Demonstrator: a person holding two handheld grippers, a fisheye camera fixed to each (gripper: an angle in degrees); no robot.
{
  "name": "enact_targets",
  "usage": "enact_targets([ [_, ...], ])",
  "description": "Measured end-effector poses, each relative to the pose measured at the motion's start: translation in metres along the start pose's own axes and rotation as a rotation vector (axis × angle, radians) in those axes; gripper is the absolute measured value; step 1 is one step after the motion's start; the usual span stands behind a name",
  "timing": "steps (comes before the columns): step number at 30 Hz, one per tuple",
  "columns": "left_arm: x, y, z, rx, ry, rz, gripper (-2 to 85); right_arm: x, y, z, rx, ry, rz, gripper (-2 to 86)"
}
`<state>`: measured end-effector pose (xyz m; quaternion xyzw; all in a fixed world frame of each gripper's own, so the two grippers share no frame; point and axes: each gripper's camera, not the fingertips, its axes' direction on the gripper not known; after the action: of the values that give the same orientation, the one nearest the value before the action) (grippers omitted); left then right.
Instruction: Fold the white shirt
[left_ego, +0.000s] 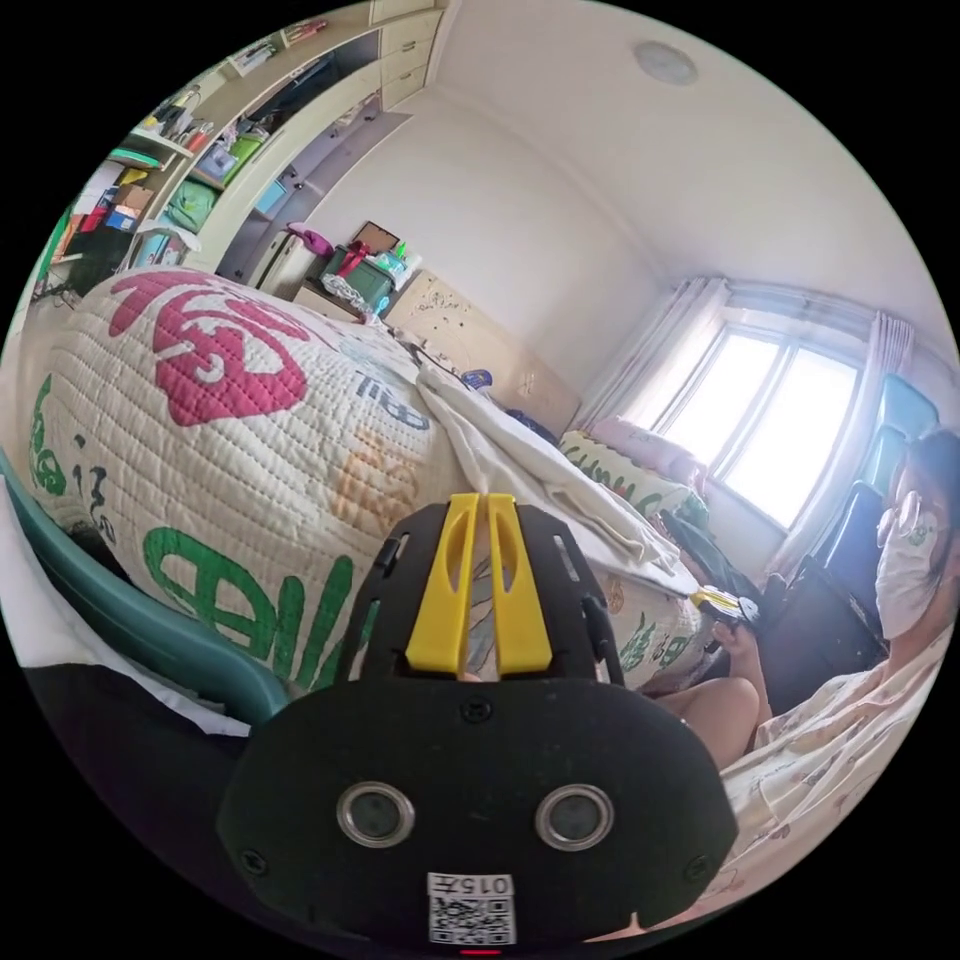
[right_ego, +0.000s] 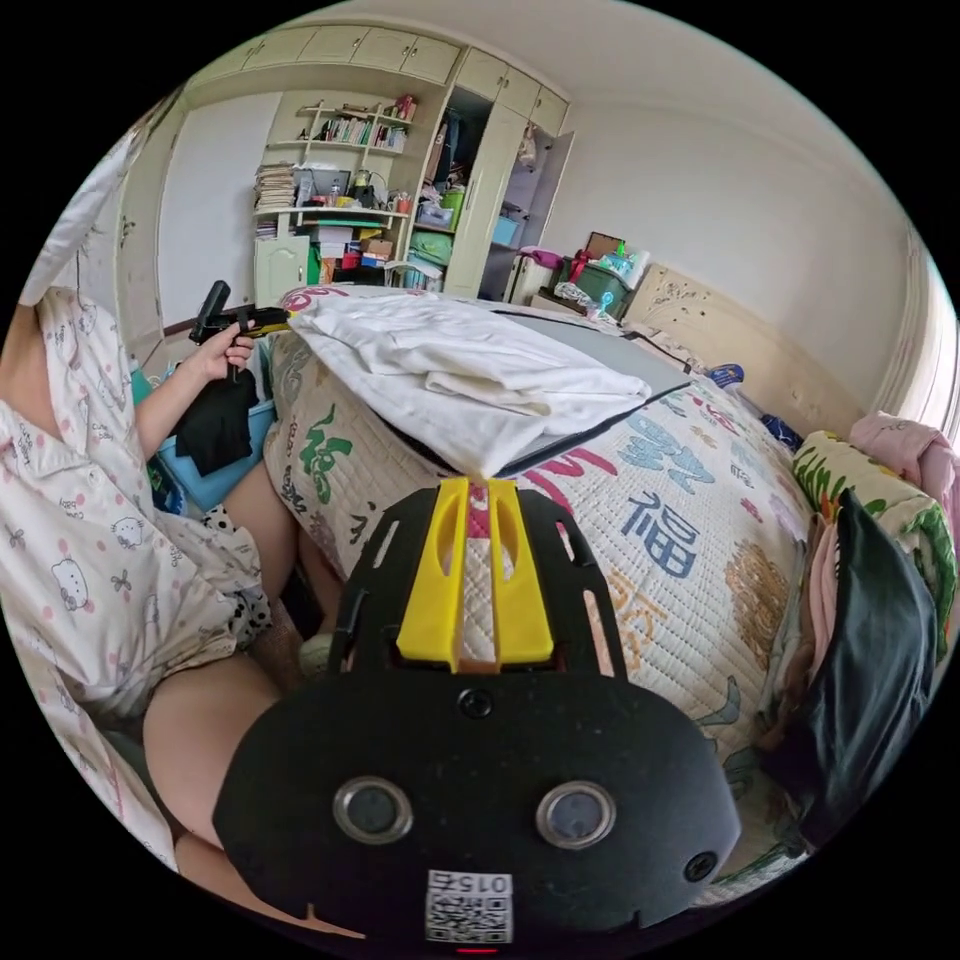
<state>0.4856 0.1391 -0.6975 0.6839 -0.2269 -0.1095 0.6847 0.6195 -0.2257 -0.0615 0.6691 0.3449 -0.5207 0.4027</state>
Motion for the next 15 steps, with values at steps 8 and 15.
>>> enact_targets([
  [8, 0.006, -0.002, -0.006, 0.049, -0.057, 0.056, -0.5, 0.009, 0.016, -0.015, 0.054, 0.025, 0.021, -0.9],
  [15, -0.009, 0.009, 0.01, 0.038, -0.06, 0.051, -0.5, 0.004, 0.026, -0.006, 0.044, -0.005, -0.007, 1.2],
])
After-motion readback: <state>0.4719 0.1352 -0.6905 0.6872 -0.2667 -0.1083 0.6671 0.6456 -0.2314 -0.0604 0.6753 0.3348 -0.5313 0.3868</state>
